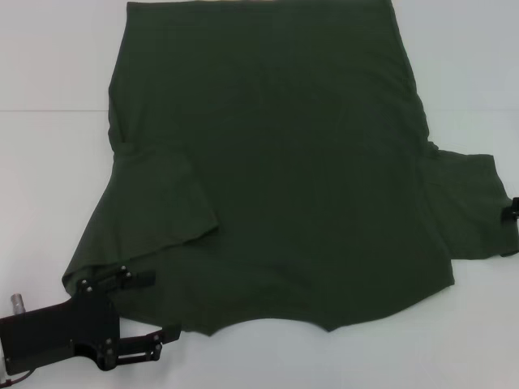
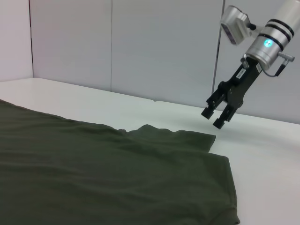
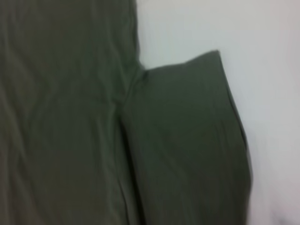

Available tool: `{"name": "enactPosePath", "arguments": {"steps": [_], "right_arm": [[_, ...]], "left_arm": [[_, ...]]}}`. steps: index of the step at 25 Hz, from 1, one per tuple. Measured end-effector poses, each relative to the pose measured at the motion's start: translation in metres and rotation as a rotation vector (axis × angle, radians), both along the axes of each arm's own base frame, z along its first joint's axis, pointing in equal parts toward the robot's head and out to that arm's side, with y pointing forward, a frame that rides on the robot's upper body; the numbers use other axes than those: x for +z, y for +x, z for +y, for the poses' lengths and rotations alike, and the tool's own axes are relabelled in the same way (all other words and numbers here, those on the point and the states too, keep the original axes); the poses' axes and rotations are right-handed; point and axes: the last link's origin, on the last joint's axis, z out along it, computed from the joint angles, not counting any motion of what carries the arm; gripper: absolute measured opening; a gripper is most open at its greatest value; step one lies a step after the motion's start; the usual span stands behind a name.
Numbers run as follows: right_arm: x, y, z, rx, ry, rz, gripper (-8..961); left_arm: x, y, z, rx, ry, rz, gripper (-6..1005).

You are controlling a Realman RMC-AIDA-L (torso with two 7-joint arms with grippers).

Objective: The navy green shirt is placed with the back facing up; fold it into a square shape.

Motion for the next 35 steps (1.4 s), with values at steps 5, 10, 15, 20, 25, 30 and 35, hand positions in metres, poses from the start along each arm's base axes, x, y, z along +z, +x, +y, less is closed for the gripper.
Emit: {"name": "enactPosePath", "arguments": {"steps": [5,10,15,20,25,30,35], "right_arm": [[-0.006,0.004,0.001,-0.007,0.009,-0.001,918],[-0.013,0.003,0.006,0.0,0.015,-0.004,919],[-0.023,0.003,0.008,0.002,0.002,-0.013,919],[-0.027,0.003,0.01,0.004,0.003,-0.02,917],[-0.03,0.002,0.01,0.005,-0.001,-0.017,916],[-0.035,-0.001,0.013,0.016,0.001,-0.023,910],[-0.039,-0.002,0.015,0.023,-0.008,-0.033,888]], "left_arm": [[-0.001,0.001,0.0,0.0,-0.003,-0.003,888],[-0.002,0.002,-0.001,-0.005,-0.007,-0.008,888],[-0.002,0.002,-0.001,-0.006,-0.008,-0.008,888],[-0.003,0.003,-0.001,-0.006,-0.008,-0.01,888],[-0.003,0.003,-0.001,-0.007,-0.008,-0.011,888],[-0.003,0.004,0.0,-0.009,-0.009,-0.011,888],[-0.004,0.004,0.0,-0.011,-0.009,-0.013,888]]}}
